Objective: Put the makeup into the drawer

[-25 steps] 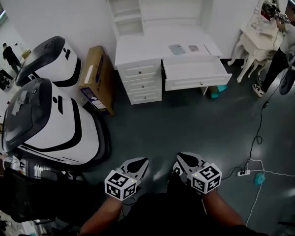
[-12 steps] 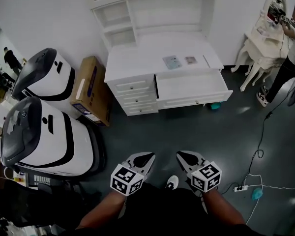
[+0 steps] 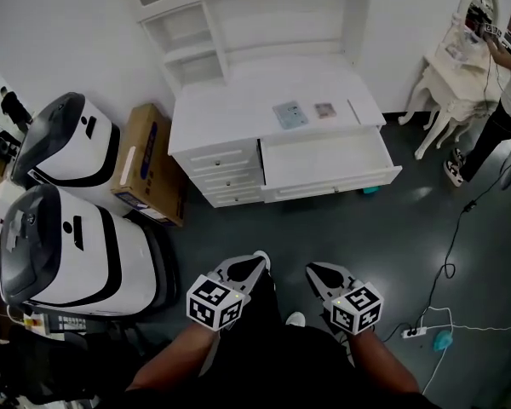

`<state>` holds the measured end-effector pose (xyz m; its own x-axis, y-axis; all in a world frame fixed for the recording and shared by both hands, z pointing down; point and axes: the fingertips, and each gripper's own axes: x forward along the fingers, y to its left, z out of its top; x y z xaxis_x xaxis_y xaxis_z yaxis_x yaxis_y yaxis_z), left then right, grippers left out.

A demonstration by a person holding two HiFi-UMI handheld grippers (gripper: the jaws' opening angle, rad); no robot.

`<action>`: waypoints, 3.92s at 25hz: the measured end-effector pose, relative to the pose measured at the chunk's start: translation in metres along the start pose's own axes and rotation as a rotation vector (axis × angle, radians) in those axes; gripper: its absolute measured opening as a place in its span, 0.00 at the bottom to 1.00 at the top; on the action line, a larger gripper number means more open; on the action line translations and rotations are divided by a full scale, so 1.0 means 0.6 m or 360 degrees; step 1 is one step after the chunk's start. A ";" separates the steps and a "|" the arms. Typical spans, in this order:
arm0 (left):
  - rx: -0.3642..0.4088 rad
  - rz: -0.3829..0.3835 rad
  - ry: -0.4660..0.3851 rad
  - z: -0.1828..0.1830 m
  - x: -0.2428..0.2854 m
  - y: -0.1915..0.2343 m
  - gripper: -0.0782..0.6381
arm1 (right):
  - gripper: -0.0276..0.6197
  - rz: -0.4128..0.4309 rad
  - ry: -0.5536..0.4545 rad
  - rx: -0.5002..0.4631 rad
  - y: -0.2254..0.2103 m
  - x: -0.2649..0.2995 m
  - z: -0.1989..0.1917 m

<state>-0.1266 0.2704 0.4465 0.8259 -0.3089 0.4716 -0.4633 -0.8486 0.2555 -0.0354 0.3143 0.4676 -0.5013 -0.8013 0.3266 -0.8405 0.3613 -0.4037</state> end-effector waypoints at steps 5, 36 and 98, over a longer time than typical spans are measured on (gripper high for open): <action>0.0093 -0.0058 0.0003 0.035 0.061 0.048 0.12 | 0.09 -0.0070 -0.0019 0.0000 -0.055 0.039 0.031; 0.0169 -0.0148 0.0077 0.230 0.289 0.493 0.12 | 0.09 -0.0496 0.0188 -0.0251 -0.355 0.436 0.268; -0.0215 0.0438 0.0200 0.184 0.355 0.567 0.12 | 0.09 -0.0211 0.0677 -0.0360 -0.647 0.716 0.252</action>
<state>-0.0727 -0.1314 0.5404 0.6217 -0.4559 0.6369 -0.7088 -0.6736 0.2096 0.1063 -0.2420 0.6355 -0.3869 -0.5988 0.7012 -0.9026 0.4017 -0.1551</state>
